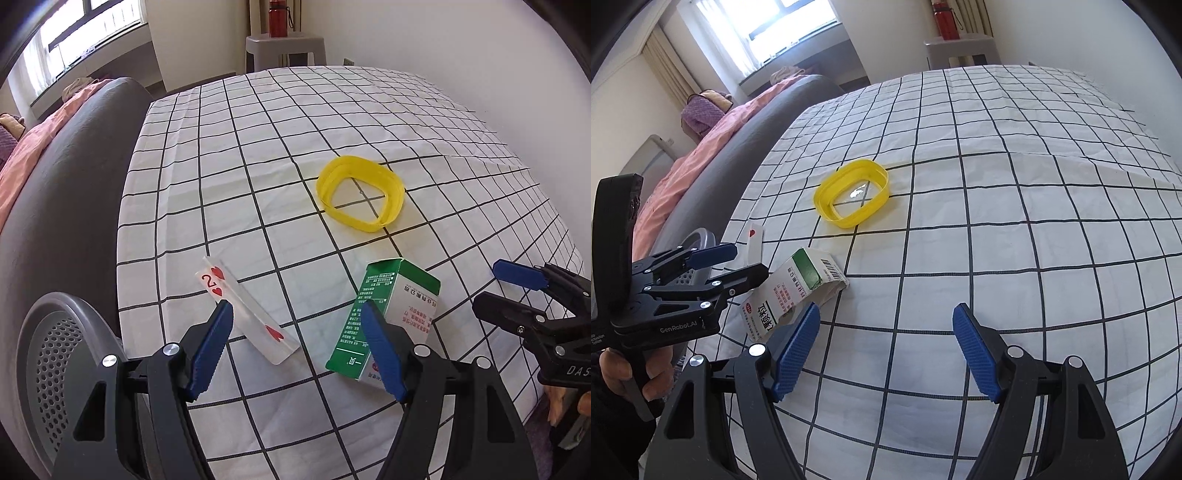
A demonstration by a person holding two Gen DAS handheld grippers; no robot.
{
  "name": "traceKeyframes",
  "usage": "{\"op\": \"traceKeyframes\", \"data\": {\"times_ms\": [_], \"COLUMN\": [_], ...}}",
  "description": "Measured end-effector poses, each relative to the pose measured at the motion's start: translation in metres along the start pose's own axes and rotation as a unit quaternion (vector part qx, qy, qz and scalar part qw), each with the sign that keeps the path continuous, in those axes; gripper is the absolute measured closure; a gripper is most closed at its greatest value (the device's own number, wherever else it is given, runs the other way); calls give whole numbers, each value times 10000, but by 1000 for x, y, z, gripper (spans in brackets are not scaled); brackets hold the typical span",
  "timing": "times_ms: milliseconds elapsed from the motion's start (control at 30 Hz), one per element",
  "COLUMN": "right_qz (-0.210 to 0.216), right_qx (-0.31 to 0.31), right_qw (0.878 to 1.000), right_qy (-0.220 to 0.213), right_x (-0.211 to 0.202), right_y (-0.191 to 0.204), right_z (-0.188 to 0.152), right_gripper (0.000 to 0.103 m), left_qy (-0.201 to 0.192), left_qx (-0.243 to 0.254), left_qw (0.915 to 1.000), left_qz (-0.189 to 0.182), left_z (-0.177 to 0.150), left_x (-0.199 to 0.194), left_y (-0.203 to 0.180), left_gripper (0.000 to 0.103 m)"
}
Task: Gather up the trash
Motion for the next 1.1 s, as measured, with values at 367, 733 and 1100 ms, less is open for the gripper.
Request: {"op": "traceKeyframes", "data": {"times_ms": [367,733,1100], "right_qz": [178,559,379], "right_qx": [82,-1396,-2327], "right_qw": [9997,9852,9503], "right_qy": [-163,817,2035], "right_x": [-21,16,68], "right_y": [-3,70,105], "right_z": [7,23,20], "right_gripper": [30,25,12], "left_qy": [-269,-342,-348], "left_qx": [-144,-803,-1507], "left_qw": [9995,9942,9839], "left_qz": [85,636,891], "left_z": [-1,-51,-94], "left_x": [-28,-61,-78], "left_y": [4,55,95], "left_gripper": [34,34,34]}}
Point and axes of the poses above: each gripper's, at about its wrist camera, not at the fingertips, and x roughly the way its jaws point, y to its left, z to its top, the point moved 4 cm from there along x, roughly the way its jaws point, and after that the axes turned 10 degrees about z, right-handed, at the moved point
